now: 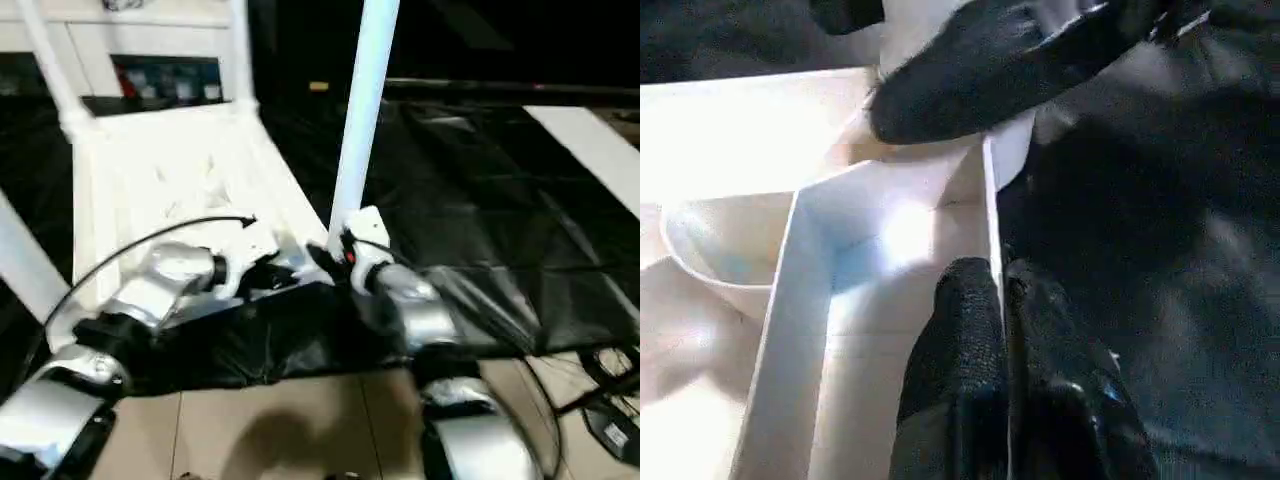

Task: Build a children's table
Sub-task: Rotate leg to tighten

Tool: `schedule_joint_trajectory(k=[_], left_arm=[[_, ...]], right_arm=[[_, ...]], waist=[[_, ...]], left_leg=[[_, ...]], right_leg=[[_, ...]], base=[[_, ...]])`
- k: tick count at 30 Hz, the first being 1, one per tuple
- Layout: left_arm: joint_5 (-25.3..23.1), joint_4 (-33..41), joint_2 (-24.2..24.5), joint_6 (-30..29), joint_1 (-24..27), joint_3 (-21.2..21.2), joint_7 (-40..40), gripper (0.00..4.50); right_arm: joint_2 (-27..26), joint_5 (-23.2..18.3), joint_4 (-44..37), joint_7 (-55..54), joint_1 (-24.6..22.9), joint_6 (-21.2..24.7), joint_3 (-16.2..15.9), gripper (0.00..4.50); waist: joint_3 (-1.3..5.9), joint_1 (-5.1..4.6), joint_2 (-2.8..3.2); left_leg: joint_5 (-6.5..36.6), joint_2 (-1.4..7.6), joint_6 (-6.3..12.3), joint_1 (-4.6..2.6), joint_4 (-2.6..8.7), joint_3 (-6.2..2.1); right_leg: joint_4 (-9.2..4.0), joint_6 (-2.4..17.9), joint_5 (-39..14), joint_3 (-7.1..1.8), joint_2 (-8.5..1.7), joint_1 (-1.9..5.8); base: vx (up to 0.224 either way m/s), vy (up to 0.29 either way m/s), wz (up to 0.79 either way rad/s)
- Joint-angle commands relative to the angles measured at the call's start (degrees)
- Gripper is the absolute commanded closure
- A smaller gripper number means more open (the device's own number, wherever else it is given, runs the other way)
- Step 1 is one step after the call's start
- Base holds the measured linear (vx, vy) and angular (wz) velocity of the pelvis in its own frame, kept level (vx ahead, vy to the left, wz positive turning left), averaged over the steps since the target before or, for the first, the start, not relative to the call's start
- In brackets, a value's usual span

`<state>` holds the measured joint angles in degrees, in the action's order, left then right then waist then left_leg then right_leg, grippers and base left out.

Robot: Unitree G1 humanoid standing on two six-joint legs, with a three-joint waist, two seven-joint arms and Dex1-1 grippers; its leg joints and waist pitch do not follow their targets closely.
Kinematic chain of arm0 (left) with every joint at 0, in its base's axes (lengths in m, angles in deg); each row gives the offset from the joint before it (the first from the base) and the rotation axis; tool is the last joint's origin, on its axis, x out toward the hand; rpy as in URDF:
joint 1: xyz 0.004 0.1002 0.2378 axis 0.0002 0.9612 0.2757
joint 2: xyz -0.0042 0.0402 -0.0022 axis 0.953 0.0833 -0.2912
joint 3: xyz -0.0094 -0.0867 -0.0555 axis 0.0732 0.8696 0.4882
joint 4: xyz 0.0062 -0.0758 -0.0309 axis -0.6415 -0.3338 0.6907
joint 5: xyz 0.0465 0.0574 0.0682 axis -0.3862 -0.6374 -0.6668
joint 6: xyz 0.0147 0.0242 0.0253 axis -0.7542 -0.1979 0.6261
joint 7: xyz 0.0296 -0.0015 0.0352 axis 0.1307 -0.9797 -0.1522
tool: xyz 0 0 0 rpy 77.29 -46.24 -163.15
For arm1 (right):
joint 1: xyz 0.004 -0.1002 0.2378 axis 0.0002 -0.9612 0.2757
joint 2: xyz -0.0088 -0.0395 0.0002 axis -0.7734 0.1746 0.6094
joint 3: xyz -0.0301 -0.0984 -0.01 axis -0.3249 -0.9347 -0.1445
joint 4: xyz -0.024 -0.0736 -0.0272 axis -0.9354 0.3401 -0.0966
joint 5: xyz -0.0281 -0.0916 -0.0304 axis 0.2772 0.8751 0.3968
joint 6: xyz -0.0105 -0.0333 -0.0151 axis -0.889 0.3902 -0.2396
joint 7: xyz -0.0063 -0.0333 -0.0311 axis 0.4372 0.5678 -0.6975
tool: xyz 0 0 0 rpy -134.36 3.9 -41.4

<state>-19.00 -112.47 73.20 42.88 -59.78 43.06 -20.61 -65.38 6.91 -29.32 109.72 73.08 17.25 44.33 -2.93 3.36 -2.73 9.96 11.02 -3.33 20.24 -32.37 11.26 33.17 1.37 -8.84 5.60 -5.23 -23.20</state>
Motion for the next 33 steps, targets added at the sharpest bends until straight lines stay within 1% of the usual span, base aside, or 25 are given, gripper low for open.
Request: schedule_joint_trajectory(k=[1,3,4,5,6,8,9,10,11,12,13,14,15,16,19,20,23,24,26,29,30,32,33], left_arm=[[2.88,3.78,-1.2,3.41,-0.49,-1.53,5.98,4.5],[2.96,3.78,-0.99,3.53,-0.48,-1.48,6.67,4.5],[3.28,3.74,-0.57,3.48,-0.46,-1.38,7.9,4.5],[3.42,3.73,-0.24,3.54,-0.45,-1.44,8.59,4.5],[3.71,3.68,0.32,3.71,-0.45,-1.6,9.71,4.5],[4.05,3.55,0.83,3.88,-0.5,-1.69,10.83,4.5],[4.03,3.22,1.17,4.16,-0.65,-1.67,11.48,4.5],[3.89,2.76,1.67,4.55,-0.86,-1.75,12.35,4.5],[3.84,2.6,1.83,4.64,-0.93,-1.77,12.63,4.5],[3.82,2.44,2.01,4.75,-1.01,-1.77,12.93,4.5],[3.81,2.34,2.13,4.86,-1.07,-1.75,13.11,4.5],[3.68,2.01,2.46,5.15,-1.26,-1.73,13.53,4.5],[3.62,1.91,2.55,5.21,-1.31,-1.73,13.62,4.5],[3.42,1.49,2.83,5.53,-1.52,-1.69,13.79,4.5],[3.45,1.07,3.03,5.68,-1.74,-1.62,14.04,4.5],[3.49,0.88,3.11,5.78,-1.83,-1.63,14.22,4.5],[3.56,0.95,3.32,5.75,-1.71,-1.76,14.9,4.5],[3.55,1.05,3.33,5.72,-1.62,-1.79,14.96,4.5],[3.52,1.01,3.32,5.8,-1.58,-1.8,14.91,4.5],[2.83,1.18,2.72,5.44,-1.41,-1.68,12.51,4.5],[2.74,1.23,2.61,5.27,-1.41,-1.66,12.09,4.5],[2.32,1.13,2.01,4.61,-1.62,-1.45,9.82,4.5],[2.08,0.66,0.86,3.74,-2.15,-0.82,6.6,4.5]], right_arm=[[0.89,-0.79,-2.36,13.13,-2.3,1.98,-6.01,1.37],[1.62,-1.33,-3.19,15.22,-2.62,2.41,-6.39,1.37],[3.16,-2.06,-4.84,18.84,-3.28,2.76,-7.29,1.37],[4.0,-2.4,-5.76,20.73,-3.64,2.97,-7.76,1.37],[5.25,-2.84,-7.16,23.79,-4.18,3.3,-8.36,1.37],[6.3,-3.16,-8.35,26.44,-4.6,3.63,-8.83,1.37],[7.01,-3.44,-9.21,28.3,-4.87,4.26,-9.25,1.37],[7.89,-3.48,-10.09,30.38,-5.2,4.81,-10.02,1.37],[8.16,-3.43,-10.31,30.97,-5.29,4.92,-10.31,1.37],[8.42,-3.3,-10.55,31.58,-5.41,5.09,-10.66,1.37],[8.59,-3.21,-10.74,32.02,-5.5,5.28,-10.88,1.37],[8.94,-3.01,-11.27,32.92,-5.74,5.85,-11.42,1.52],[9.02,-2.96,-11.4,33.08,-5.81,6.0,-11.55,1.61],[9.13,-2.69,-11.71,33.24,-6.04,6.14,-11.98,1.61],[9.18,-2.7,-12.22,33.6,-6.34,6.52,-12.42,1.9],[9.19,-2.78,-12.63,33.78,-6.52,6.79,-12.54,1.98],[9.14,-3.07,-13.51,34.29,-6.86,7.7,-12.75,2.1],[9.11,-3.09,-13.61,34.34,-6.92,7.78,-12.78,2.28],[9.1,-3.16,-13.81,34.3,-7.02,7.96,-12.79,2.42],[7.48,-5.16,-14.22,31.17,-7.52,9.44,-10.57,2.48],[7.24,-5.4,-14.23,30.64,-7.55,9.59,-10.22,2.49],[6.41,-5.81,-14.03,28.39,-7.66,9.78,-9.13,2.5],[5.3,-5.5,-13.11,25.04,-7.73,9.26,-8.09,2.5]], waist=[[3.95,0.76,0.4],[3.91,1.21,0.5],[3.85,1.37,0.52],[3.78,1.87,0.43],[3.7,2.16,0.43],[3.55,2.57,0.48],[3.49,2.65,0.48],[3.46,2.91,0.52],[3.5,2.99,0.48],[3.52,3.13,0.62],[3.53,3.14,0.56],[3.56,3.15,0.48],[3.57,3.21,0.49],[3.65,3.26,0.49],[3.77,3.25,0.39],[3.77,3.28,0.46],[3.81,3.32,0.44],[3.82,3.35,0.45],[3.8,3.3,0.45],[3.77,3.37,0.51],[3.75,3.33,0.32],[3.58,3.36,0.44],[3.5,3.27,0.36]], left_leg=[[10.06,2.75,5.65,-0.28,3.0,-0.8],[9.29,3.09,6.15,-0.3,2.94,-0.69],[9.7,3.14,6.13,-0.36,2.98,-0.64],[10.65,3.15,5.63,-0.53,2.96,-0.6],[11.84,3.14,4.95,-0.67,3.08,-0.59],[13.78,3.22,4.0,-0.96,3.17,-0.52],[14.24,3.24,3.65,-0.97,3.23,-0.49],[14.95,3.26,2.96,-0.98,3.35,-0.62],[15.0,3.27,2.78,-1.02,3.36,-0.62],[15.28,3.27,2.45,-1.09,3.35,-0.61],[15.15,3.27,2.31,-1.08,3.38,-0.63],[14.88,3.24,2.13,-0.93,3.39,-0.68],[14.62,3.23,2.12,-0.89,3.41,-0.72],[13.77,3.21,2.14,-0.81,3.37,-0.74],[12.73,3.12,2.3,-0.63,3.26,-0.73],[12.58,3.12,2.34,-0.6,3.26,-0.76],[12.06,3.11,2.55,-0.58,3.21,-0.73],[12.0,3.14,2.56,-0.62,3.2,-0.73],[12.14,3.11,2.51,-0.56,3.2,-0.73],[12.6,3.15,2.31,-0.69,3.24,-0.74],[12.59,3.15,2.29,-0.63,3.25,-0.73],[13.88,3.18,1.84,-0.75,3.37,-0.78],[14.85,3.16,1.4,-0.81,3.44,-0.81]], right_leg=[[-2.51,14.89,-5.58,-3.14,-3.69,3.48],[-2.2,15.54,-4.53,-3.12,-3.7,3.3],[-2.33,15.54,-5.12,-3.11,-3.73,3.25],[-2.5,15.17,-6.9,-3.13,-3.82,3.18],[-2.78,14.82,-9.27,-3.11,-3.89,3.12],[-3.15,14.15,-12.3,-3.24,-3.95,2.82],[-3.26,13.85,-13.12,-3.26,-3.94,2.76],[-3.42,13.03,-14.81,-3.28,-3.96,2.8],[-3.39,12.84,-15.0,-3.28,-3.96,2.76],[-3.4,12.76,-15.18,-3.35,-4.03,2.64],[-3.44,12.69,-15.14,-3.34,-4.02,2.66],[-3.34,12.58,-14.99,-3.32,-4.02,2.76],[-3.32,12.49,-14.86,-3.3,-4.03,2.81],[-3.18,12.49,-13.85,-3.31,-4.08,2.88],[-2.93,12.79,-12.24,-3.27,-4.07,3.02],[-2.89,12.82,-12.11,-3.25,-4.07,3.06],[-2.85,12.95,-11.58,-3.25,-4.03,3.09],[-2.81,12.99,-11.35,-3.25,-4.05,3.07],[-2.82,13.05,-11.44,-3.23,-4.05,3.09],[-2.98,12.83,-12.38,-3.24,-4.07,3.02],[-2.94,12.72,-12.45,-3.24,-4.04,3.04],[-3.24,12.24,-14.71,-3.23,-4.16,2.87],[-3.49,11.68,-16.65,-3.24,-4.19,2.8]], base=[[0.0,0.0,0.0],[0.0,0.0,0.0],[0.0,0.0,0.0],[0.0,0.0,0.0],[0.0,0.0,0.0],[0.0,0.0,0.0],[0.0,0.0,0.0],[0.0,0.0,0.0],[0.0,0.0,0.0],[0.0,0.0,0.0],[0.0,0.0,0.0],[0.0,0.0,0.0],[0.0,0.0,0.0],[0.0,0.0,0.0],[0.0,0.0,0.0],[0.0,0.0,0.0],[0.0,0.0,0.0],[0.0,0.0,0.0],[0.0,0.0,0.0],[0.0,0.0,0.0],[0.0,0.0,0.0],[0.0,0.0,0.0],[0.0,0.0,0.0]])
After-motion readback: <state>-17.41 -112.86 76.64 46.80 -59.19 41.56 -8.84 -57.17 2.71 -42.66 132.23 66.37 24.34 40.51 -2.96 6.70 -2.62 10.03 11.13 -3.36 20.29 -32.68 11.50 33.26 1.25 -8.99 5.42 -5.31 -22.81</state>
